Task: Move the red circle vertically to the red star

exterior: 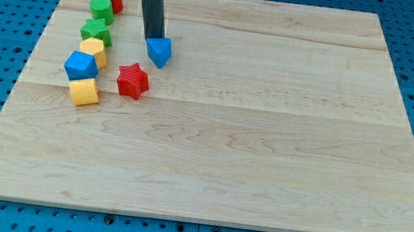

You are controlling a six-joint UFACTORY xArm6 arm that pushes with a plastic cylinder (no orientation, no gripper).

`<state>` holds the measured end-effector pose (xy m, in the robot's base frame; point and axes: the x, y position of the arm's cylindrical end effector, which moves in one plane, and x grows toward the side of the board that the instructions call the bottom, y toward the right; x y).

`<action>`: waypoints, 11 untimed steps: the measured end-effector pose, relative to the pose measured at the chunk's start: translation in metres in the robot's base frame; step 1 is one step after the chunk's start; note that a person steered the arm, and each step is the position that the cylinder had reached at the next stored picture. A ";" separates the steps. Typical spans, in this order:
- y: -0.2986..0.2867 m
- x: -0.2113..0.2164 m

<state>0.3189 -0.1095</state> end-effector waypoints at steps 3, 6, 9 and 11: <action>-0.146 -0.126; -0.111 -0.114; -0.022 -0.127; -0.149 -0.106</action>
